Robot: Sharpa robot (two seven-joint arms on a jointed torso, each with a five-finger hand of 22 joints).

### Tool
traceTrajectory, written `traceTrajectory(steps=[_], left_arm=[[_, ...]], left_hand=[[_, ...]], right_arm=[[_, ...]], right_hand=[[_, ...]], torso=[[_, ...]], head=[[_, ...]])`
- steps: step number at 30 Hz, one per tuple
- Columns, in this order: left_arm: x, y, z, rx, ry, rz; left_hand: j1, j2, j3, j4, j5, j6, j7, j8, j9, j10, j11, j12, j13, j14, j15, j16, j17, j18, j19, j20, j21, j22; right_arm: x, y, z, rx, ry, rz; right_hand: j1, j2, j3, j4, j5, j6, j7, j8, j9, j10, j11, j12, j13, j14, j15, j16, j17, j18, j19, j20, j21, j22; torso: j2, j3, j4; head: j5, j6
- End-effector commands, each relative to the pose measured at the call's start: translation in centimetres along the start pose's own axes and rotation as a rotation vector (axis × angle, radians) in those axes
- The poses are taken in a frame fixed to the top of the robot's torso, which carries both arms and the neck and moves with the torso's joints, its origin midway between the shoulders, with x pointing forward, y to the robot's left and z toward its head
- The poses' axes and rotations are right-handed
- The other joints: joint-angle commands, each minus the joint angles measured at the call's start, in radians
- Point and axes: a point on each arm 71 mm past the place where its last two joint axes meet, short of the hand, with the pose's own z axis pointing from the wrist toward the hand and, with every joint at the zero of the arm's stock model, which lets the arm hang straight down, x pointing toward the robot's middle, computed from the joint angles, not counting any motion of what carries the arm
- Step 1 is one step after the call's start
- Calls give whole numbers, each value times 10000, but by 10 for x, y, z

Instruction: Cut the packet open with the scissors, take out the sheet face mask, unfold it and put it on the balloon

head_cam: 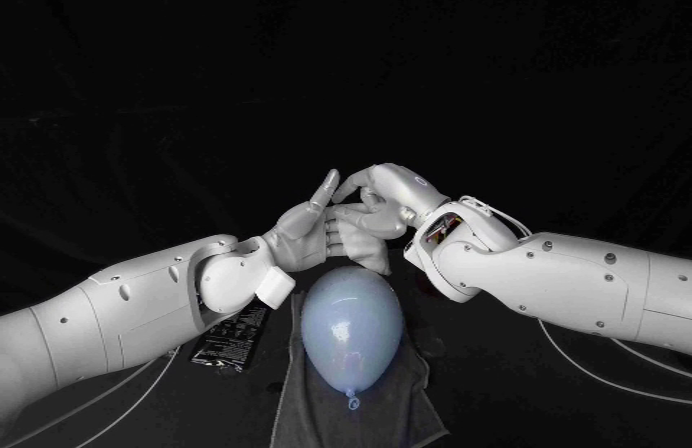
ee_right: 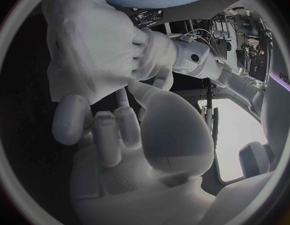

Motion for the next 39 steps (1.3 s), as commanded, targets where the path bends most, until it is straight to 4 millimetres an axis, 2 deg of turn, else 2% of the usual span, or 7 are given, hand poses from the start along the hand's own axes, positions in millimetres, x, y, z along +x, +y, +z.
traceTrajectory(steps=[1, 8, 20, 30, 39], left_arm=[[3, -1, 1, 24, 291, -16], [3, -1, 1, 12, 291, -15], [1, -1, 0, -30, 272, -8], [2, 0, 0, -94, 342, -20], [3, 0, 0, -157, 399, -29]], left_hand=[[-1, 51, 50, 16, -35, 62, 1591, 40, 5, 46, -12, 49, 1, 71, -15, 61, 16, -28, 37, 0, 56, 10], [22, 73, 61, 15, -34, 58, 1591, 37, 3, 44, -12, 44, -1, 68, -14, 59, 16, -28, 45, 0, 59, 10], [45, 94, 71, 14, -35, 57, 1591, 35, 2, 44, -12, 41, -2, 71, -14, 58, 17, -28, 47, 0, 60, 10], [103, 140, 84, 10, -35, 61, 1591, 33, 3, 51, -12, 35, -3, 37, -13, 50, 10, -28, 60, 0, 64, 10], [174, 185, 88, 8, -35, 58, 1591, 28, 1, 43, -10, 28, -7, 16, -9, 40, 6, -29, 64, 0, 65, 9]], right_arm=[[1, 0, -1, -45, 185, -97], [0, 0, -3, -108, 132, -111], [-3, 0, -5, -235, -80, -81], [-4, -1, -5, -229, -208, -147], [-6, 0, -6, -263, -432, -223]], right_hand=[[126, 107, -13, -42, -60, 163, -36, 106, 41, 53, -40, 62, 776, 1064, -12, 42, 2632, -46, 17, -13, 69, 1593], [280, 292, 21, -91, -60, 446, -188, 299, 166, 113, -170, 97, 851, 1064, -117, 42, 2632, -58, 46, -92, 199, 1616], [513, 482, 141, -232, -58, 517, -280, 444, 281, 160, -263, 109, 907, 1064, -206, 42, 2632, -73, 69, -178, 303, 1633], [816, 634, 360, -557, -58, 615, -352, 797, 523, 259, -334, 156, 1023, 1064, -269, 42, 2632, -107, 120, -256, 509, 1674], [827, 689, 581, -689, -57, 696, -425, 1170, 754, 461, -398, 354, 1305, 1064, -323, 42, 2632, -152, 201, -307, 787, 1734]], torso=[[-3, 2, -7], [-5, 5, -2], [-1, 2, -2], [-2, -2, -3], [-2, 0, 1]], head=[[1, -12], [-3, -30], [-2, -37], [-5, -54], [-16, -93]])
